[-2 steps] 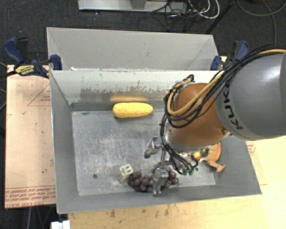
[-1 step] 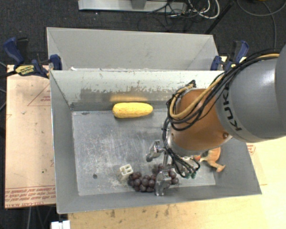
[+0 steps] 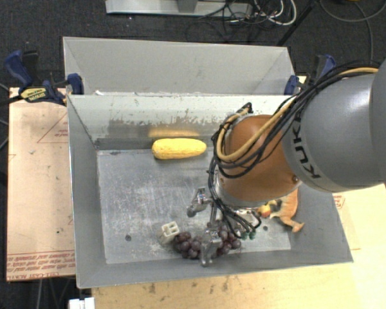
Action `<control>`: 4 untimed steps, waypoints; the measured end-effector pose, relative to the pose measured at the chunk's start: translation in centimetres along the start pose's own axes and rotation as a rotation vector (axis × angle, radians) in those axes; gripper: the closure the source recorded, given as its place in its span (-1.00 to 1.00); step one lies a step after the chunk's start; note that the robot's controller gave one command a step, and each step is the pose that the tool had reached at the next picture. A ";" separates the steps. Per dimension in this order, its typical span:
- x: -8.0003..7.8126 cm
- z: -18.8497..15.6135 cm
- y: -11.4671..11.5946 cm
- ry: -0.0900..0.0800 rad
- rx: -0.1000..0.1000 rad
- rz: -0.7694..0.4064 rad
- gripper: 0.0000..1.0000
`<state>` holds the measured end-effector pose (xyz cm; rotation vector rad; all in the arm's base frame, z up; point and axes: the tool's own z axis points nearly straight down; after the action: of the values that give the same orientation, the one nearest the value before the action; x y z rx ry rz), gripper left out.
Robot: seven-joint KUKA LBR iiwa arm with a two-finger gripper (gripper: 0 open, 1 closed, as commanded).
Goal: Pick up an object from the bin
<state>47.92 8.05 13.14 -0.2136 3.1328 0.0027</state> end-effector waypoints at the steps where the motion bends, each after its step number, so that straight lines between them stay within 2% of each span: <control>1: -0.7 5.8 -1.2 -0.026 -0.002 0.003 -1.00; 2: -0.4 5.7 -0.6 -0.012 0.000 -0.038 1.00; 4: -0.4 5.7 -0.6 -0.011 0.000 -0.038 1.00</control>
Offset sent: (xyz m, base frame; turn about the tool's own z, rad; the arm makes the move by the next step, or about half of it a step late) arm 0.0004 -0.0068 -0.0614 -0.0416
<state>48.42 7.49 7.46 -0.2718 3.1175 0.0042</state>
